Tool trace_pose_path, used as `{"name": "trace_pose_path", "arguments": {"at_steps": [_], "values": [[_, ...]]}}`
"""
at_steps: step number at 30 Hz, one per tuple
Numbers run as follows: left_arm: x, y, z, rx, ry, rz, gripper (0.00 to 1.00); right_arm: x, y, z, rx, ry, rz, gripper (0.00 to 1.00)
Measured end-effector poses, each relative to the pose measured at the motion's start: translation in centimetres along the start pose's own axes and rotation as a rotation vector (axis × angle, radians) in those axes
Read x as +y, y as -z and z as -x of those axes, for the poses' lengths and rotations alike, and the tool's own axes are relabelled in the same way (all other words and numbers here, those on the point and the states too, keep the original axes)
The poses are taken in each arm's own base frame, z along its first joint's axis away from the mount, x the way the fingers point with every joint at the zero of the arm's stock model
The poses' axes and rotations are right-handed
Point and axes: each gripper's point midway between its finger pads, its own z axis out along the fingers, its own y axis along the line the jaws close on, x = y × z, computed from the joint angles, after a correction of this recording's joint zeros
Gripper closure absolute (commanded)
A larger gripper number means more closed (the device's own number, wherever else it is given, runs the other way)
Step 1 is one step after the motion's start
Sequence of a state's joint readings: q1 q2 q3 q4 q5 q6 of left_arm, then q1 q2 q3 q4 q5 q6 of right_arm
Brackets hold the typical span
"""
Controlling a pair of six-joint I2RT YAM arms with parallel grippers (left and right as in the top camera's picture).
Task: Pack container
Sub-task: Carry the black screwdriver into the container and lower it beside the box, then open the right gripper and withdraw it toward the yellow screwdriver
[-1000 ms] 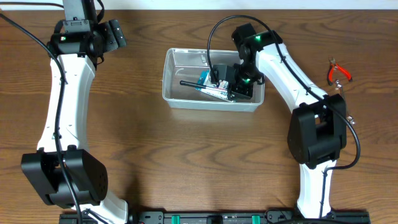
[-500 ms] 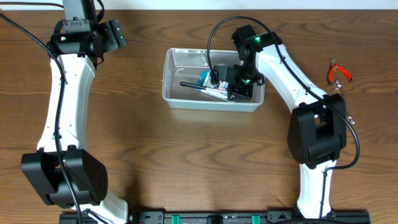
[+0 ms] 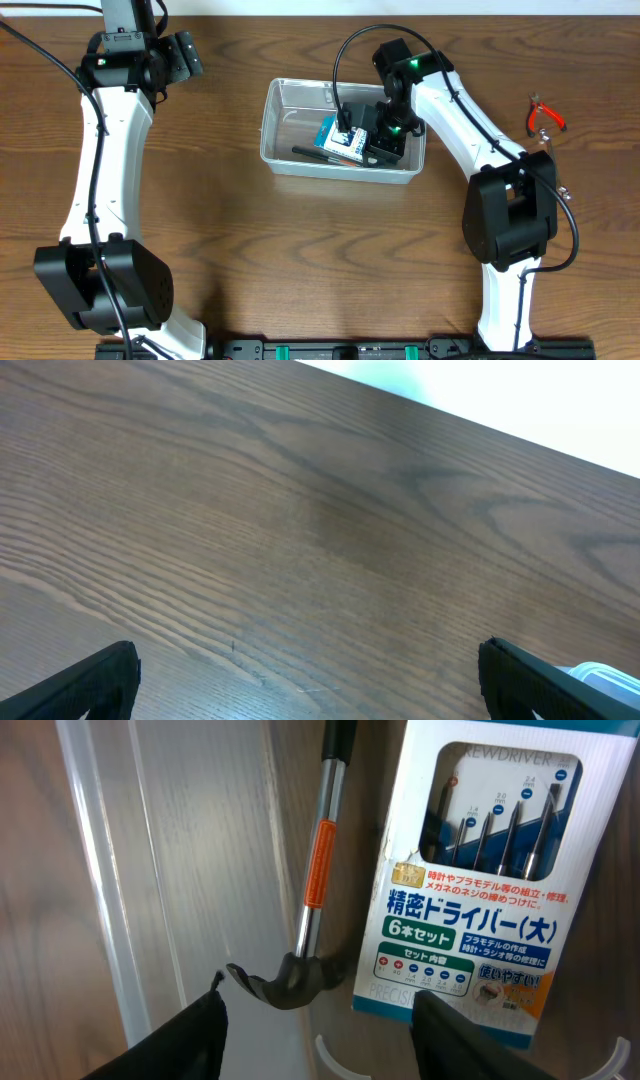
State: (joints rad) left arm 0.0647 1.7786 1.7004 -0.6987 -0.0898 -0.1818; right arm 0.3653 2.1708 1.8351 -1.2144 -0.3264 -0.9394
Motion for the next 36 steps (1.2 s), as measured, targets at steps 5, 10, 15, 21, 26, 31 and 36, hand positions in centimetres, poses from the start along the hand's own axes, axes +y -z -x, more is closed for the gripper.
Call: {"name": "trace_pose_path", "arguments": {"at_steps": [5, 10, 15, 21, 26, 31, 36], "values": [[0.0, 0.0, 0.0, 0.000, 0.000, 0.000, 0.02, -0.5, 1.5, 0.7, -0.012, -0.114, -0.027, 0.36], [0.0, 0.0, 0.0, 0.000, 0.000, 0.000, 0.02, -3.8, 8.4, 1.4, -0.056, -0.342, -0.197, 0.39], [0.0, 0.0, 0.0, 0.000, 0.000, 0.000, 0.02, -7.3, 15.2, -4.6, -0.054, -0.670, -0.359, 0.38], [0.0, 0.0, 0.0, 0.000, 0.000, 0.000, 0.02, -10.2, 18.5, -15.8, -0.018, -1.001, -0.428, 0.45], [0.0, 0.0, 0.0, 0.000, 0.000, 0.000, 0.02, -10.0, 16.8, -21.2, 0.040, -1.136, -0.385, 0.43], [0.0, 0.0, 0.0, 0.000, 0.000, 0.000, 0.02, -9.1, 12.5, -24.0, 0.107, -1.178, -0.302, 0.39], [0.0, 0.0, 0.0, 0.000, 0.000, 0.000, 0.02, -7.1, 7.3, -26.7, 0.178, -1.215, -0.207, 0.37]]}}
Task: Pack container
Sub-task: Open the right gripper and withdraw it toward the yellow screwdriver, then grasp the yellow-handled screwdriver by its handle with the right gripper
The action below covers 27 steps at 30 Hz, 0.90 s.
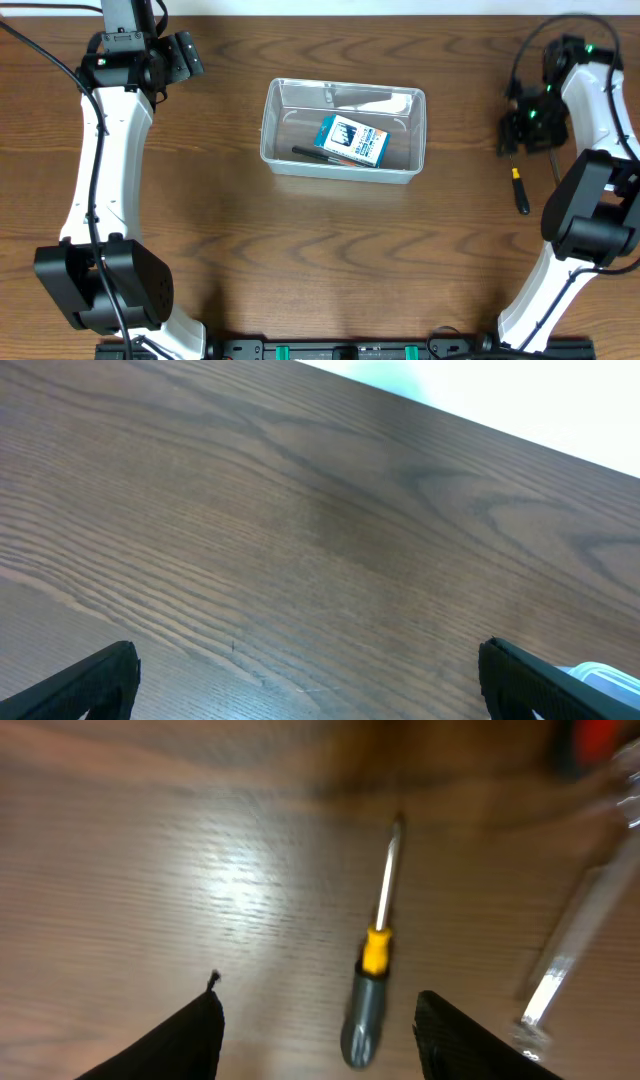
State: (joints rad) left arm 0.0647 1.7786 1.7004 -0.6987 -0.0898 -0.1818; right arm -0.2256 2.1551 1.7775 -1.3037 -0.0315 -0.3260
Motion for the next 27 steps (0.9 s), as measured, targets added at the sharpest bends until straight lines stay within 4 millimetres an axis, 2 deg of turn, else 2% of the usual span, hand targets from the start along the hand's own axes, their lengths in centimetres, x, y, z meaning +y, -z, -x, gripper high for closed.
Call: {"name": "trace_pose_path", "arguments": {"at_steps": [5, 11, 15, 22, 27], "values": [[0.0, 0.0, 0.0, 0.000, 0.000, 0.000, 0.02, 0.2, -3.4, -2.0, 0.065, 0.004, 0.017, 0.38], [0.0, 0.0, 0.0, 0.000, 0.000, 0.000, 0.02, -0.2, -5.2, -2.6, 0.073, 0.005, 0.000, 0.37], [0.0, 0.0, 0.0, 0.000, 0.000, 0.000, 0.02, -0.5, -5.9, -2.9, 0.074, -0.004, -0.002, 0.37], [0.0, 0.0, 0.0, 0.000, 0.000, 0.000, 0.02, -1.1, -5.9, -3.0, 0.076, -0.010, -0.022, 0.39], [0.0, 0.0, 0.0, 0.000, 0.000, 0.000, 0.02, -1.9, -6.2, -3.9, 0.099, -0.036, -0.072, 0.39]]}}
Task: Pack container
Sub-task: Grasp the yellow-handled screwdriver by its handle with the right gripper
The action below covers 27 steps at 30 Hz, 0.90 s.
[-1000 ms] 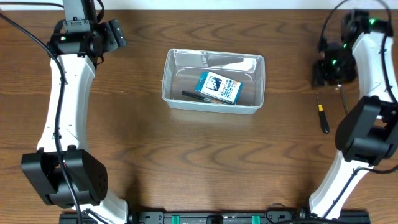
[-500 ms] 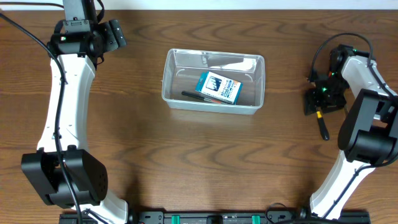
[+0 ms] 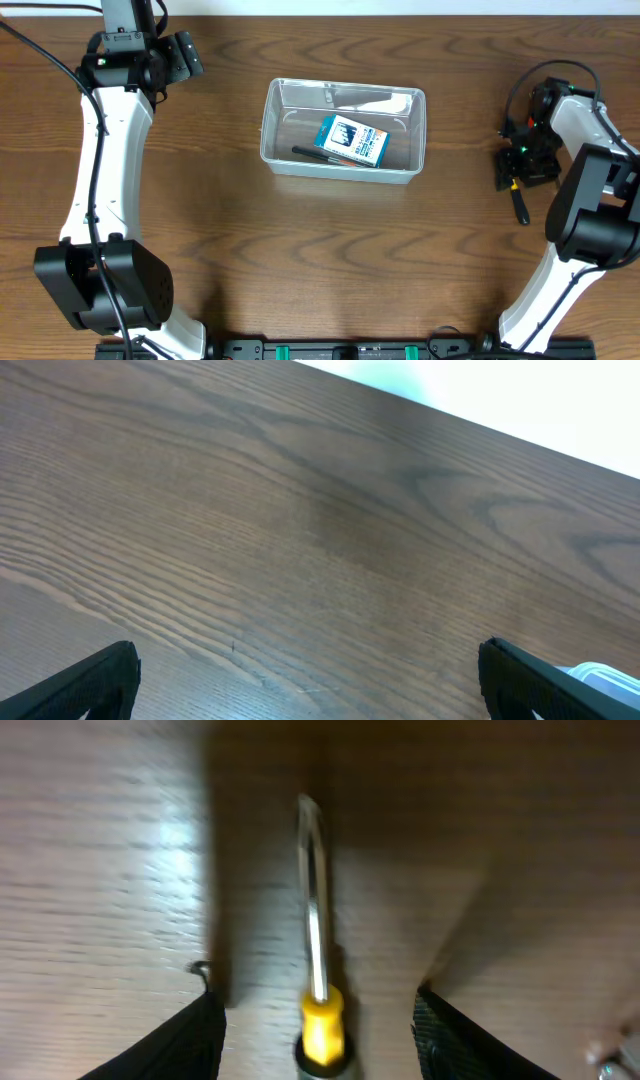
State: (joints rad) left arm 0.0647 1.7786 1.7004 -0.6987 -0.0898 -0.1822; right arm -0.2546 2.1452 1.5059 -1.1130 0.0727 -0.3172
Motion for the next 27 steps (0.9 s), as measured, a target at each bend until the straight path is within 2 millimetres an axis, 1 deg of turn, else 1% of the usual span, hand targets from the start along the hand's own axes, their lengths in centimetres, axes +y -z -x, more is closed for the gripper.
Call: {"name": "trace_pose_path", "arguments": {"at_steps": [5, 16, 21, 27], "values": [[0.00, 0.00, 0.00, 0.000, 0.000, 0.000, 0.02, -0.26, -0.29, -0.52, -0.023, -0.037, -0.007, 0.39], [0.00, 0.00, 0.00, 0.000, 0.000, 0.000, 0.02, -0.22, -0.63, -0.64, -0.100, -0.066, -0.007, 0.39], [0.00, 0.00, 0.00, 0.000, 0.000, 0.000, 0.02, -0.11, -0.97, -0.73, -0.148, -0.070, -0.017, 0.37], [0.00, 0.01, 0.01, 0.000, 0.000, 0.000, 0.02, -0.16, -1.08, -0.77, -0.188, -0.082, -0.030, 0.37]]}}
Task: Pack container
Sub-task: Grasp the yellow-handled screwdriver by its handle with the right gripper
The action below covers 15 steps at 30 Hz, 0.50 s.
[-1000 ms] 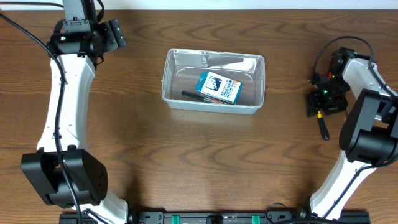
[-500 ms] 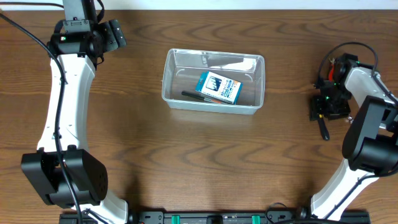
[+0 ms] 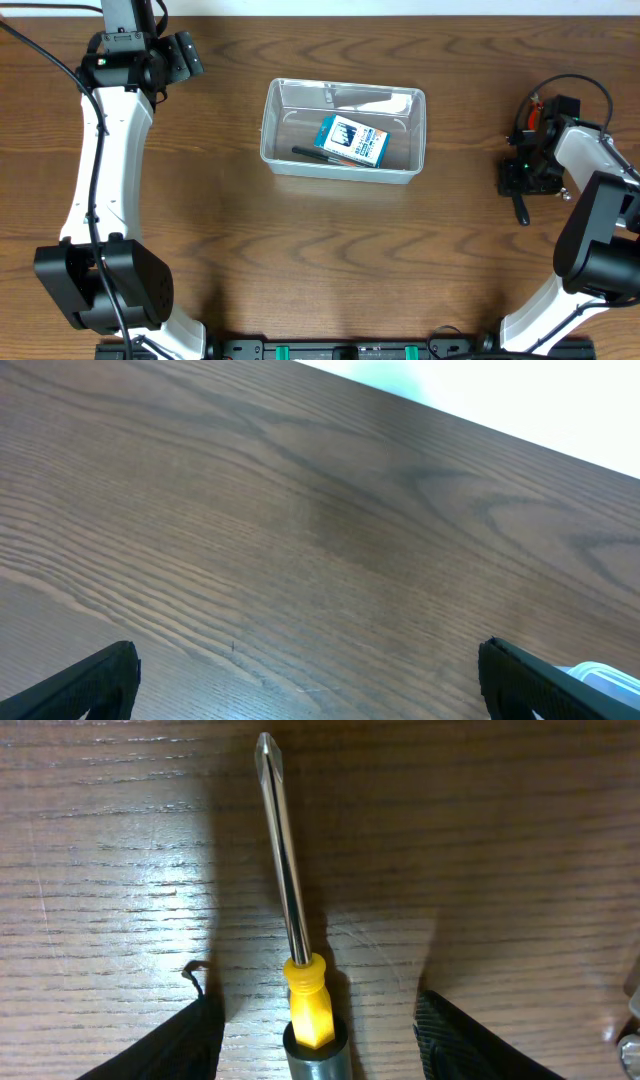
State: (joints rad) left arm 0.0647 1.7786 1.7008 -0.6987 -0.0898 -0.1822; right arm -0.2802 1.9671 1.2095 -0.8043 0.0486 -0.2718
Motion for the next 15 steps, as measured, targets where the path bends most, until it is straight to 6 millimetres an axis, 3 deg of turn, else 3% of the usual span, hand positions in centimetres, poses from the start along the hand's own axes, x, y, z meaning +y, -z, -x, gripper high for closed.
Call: {"name": "trace_pose_path", "arguments": {"at_steps": [8, 15], "values": [[0.00, -0.01, -0.01, 0.000, 0.000, 0.000, 0.02, -0.34, -0.14, -0.33, -0.011, -0.077, 0.016, 0.33], [0.00, -0.01, -0.01, 0.000, 0.000, 0.000, 0.02, -0.55, -0.24, -0.35, -0.020, -0.124, 0.028, 0.40]]}}
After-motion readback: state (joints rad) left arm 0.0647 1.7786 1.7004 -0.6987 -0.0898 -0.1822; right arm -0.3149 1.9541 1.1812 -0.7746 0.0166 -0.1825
